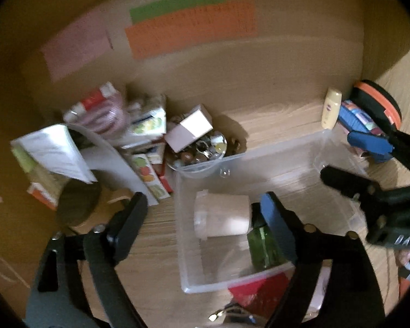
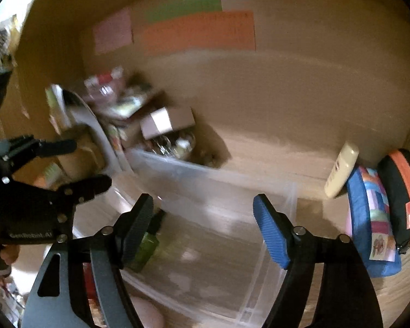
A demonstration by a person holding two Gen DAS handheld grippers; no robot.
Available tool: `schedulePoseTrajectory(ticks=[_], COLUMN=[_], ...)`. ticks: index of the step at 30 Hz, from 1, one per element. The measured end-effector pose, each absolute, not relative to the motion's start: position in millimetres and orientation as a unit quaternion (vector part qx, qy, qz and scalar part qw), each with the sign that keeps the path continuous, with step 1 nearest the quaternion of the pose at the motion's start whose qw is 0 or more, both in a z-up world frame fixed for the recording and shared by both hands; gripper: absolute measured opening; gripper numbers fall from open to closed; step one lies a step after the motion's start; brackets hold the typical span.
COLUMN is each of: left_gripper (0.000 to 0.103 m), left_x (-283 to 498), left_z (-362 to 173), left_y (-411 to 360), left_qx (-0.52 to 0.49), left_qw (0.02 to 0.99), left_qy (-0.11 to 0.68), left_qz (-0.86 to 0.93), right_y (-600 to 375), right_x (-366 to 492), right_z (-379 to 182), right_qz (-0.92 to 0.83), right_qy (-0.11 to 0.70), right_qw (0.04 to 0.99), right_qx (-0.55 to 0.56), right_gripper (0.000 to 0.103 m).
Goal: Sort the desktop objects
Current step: 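Open left tool to drop the tub while right tool releases the bottle into box, then move both tools back toward the remaining items beside the box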
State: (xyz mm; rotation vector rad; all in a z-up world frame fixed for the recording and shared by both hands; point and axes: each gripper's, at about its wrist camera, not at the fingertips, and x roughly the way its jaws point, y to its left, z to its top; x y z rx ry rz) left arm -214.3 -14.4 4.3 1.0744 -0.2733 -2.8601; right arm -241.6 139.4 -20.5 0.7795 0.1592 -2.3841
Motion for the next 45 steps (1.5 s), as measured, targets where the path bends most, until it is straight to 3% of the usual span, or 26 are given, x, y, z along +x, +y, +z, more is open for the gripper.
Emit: schedulePoseTrajectory(ticks=[5, 19, 24, 45], left_gripper=[0.101, 0.102, 0.103, 0.103], left_x=[-180, -90, -63, -52], left_z=[25, 55, 47, -37], left_y=[-16, -21, -23, -27], left_qx=[0.312, 0.262, 0.261, 0.348], left_qw=[0.061, 0.042, 0.020, -0.015], left_qy=[-0.106, -0.083, -0.055, 0.008], left_qz=[-0.942, -0.961, -0.963, -0.937], right_y=[145, 163, 175, 232], right_x=[-216, -119, -82, -66], right_z=[-2, 25, 20, -59], right_qz=[-0.907, -0.923, -0.939, -0.930], right_qy=[0.056, 0.075, 0.071, 0.028], right_qw=[0.311, 0.286, 0.256, 0.206], right_qx=[0.278, 0.246, 0.219, 0.303], right_gripper=[0.081, 0.086, 0.103, 0.101])
